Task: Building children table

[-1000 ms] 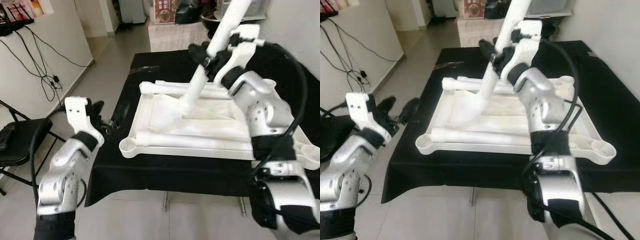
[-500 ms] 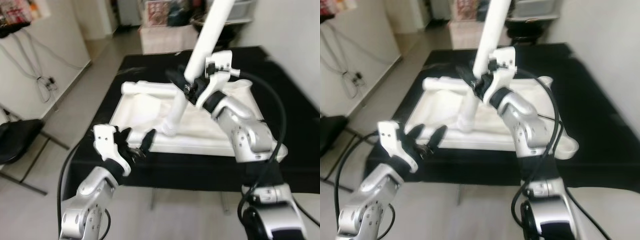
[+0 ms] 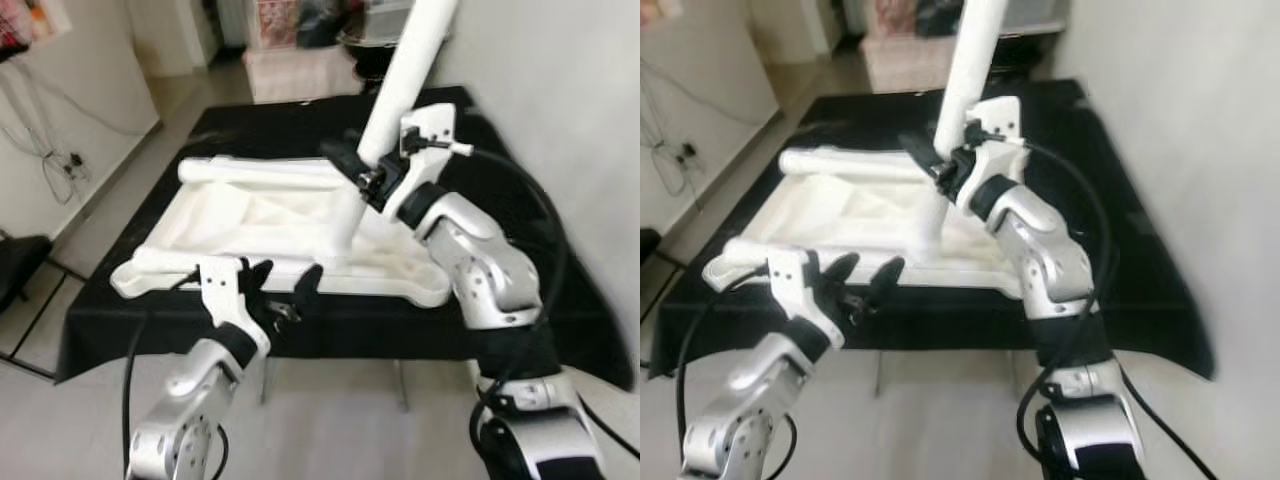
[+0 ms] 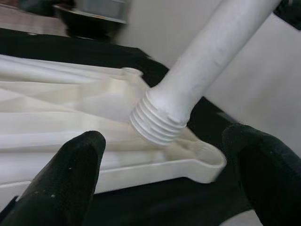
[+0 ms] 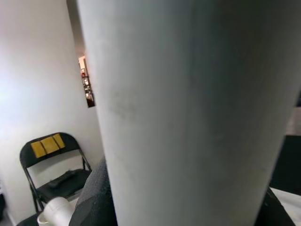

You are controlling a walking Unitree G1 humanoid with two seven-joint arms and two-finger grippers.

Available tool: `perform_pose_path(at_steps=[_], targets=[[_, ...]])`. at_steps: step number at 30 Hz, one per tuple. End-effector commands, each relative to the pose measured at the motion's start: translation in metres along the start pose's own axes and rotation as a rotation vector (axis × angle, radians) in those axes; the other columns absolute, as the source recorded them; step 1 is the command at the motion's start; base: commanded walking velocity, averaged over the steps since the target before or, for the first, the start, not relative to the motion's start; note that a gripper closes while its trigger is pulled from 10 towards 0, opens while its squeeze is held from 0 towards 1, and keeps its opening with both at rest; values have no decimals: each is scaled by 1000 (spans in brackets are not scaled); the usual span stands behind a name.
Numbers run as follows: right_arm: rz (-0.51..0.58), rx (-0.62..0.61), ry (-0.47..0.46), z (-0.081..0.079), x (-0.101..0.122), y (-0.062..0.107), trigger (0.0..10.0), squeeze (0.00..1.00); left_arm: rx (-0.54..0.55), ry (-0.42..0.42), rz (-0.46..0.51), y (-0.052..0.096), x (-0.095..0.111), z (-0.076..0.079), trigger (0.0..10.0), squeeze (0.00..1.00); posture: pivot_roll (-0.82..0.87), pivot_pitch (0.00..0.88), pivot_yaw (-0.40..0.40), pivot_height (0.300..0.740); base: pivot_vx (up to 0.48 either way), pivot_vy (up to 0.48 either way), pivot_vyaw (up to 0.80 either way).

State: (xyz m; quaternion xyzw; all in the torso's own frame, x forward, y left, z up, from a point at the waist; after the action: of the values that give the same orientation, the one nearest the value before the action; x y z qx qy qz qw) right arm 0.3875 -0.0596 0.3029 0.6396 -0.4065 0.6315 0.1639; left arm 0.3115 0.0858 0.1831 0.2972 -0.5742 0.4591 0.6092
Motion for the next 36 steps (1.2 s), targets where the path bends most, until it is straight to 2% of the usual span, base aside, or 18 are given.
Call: perform_pose_path(at_steps=[1,3,9,16,20,27,31,34,35,36], targets=[[-11,25,-4,-9,-5,-3,10000,0,27,-27,-42,7,-10,-7,10000,0,-44,49,75,740,0,0,0],[-11,24,-5,-10,-5,-3,10000,0,26,-30,-47,7,-10,-6,10000,0,-44,49,75,740,0,0,0],[-20,17,4,-10,-9,-1,10000,0,71,-138,-86,11,-21,-14,10000,0,-42,46,80,740,0,0,0],[-20,26,7,-12,-10,-1,10000,0,101,-116,-127,12,-29,-20,10000,0,-40,46,82,740,0,137,0],[-20,29,9,-12,-10,-1,10000,0,110,-135,-122,12,-29,-22,10000,0,-40,46,83,740,0,480,0],[-21,21,28,-11,-10,-3,10000,0,143,-225,-84,10,-21,-26,10000,0,-36,48,81,740,0,0,0],[-33,6,59,-6,-9,-7,10000,0,130,-259,-85,9,-20,-24,10000,0,-36,56,83,740,0,0,0],[-60,0,110,2,-10,-12,10000,0,94,-267,-92,11,-21,-16,10000,0,-35,76,83,740,0,0,0],[-75,-11,142,13,-7,-16,10000,0,77,-277,-95,13,-21,-11,10000,0,-28,92,81,740,0,0,0],[-75,-11,142,13,-7,-16,10000,0,77,-277,-95,13,-21,-11,10000,0,-28,92,81,740,0,0,0]])
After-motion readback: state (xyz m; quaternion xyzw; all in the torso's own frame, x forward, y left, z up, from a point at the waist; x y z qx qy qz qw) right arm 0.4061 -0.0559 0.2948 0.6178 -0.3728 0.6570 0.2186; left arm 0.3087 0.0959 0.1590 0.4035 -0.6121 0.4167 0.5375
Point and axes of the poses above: a point about 5 cm out from each wrist's last joint towards the gripper, its own y axis pointing back from the gripper into the wrist, its own x axis along the axis of the wrist's last joint, z = x × y, the point moved 6 cm from there along -y, pointing out of the wrist towards the gripper, and after that the axes turned 8 degrees about -y, right-handed, at the moved point
